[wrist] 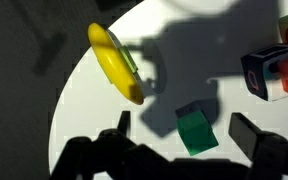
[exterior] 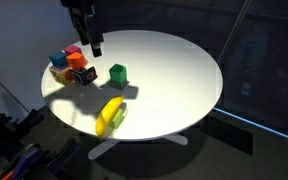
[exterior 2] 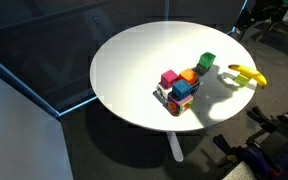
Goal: Put the green block on the grey block
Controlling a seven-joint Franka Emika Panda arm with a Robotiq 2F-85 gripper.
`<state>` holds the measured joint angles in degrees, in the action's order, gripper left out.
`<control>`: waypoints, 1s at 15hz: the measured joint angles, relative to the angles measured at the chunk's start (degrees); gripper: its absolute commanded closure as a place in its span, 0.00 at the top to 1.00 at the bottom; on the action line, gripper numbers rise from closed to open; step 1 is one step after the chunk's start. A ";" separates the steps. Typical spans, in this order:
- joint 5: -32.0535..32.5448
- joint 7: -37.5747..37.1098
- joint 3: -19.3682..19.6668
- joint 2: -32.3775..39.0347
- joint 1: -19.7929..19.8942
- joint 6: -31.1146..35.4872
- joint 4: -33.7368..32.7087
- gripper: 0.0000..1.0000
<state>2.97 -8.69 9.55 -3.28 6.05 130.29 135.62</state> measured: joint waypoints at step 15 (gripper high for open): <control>-4.46 4.70 -1.90 -15.97 -0.65 -4.42 6.70 1.00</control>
<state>-1.49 -3.99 7.66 -19.25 5.40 125.88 142.31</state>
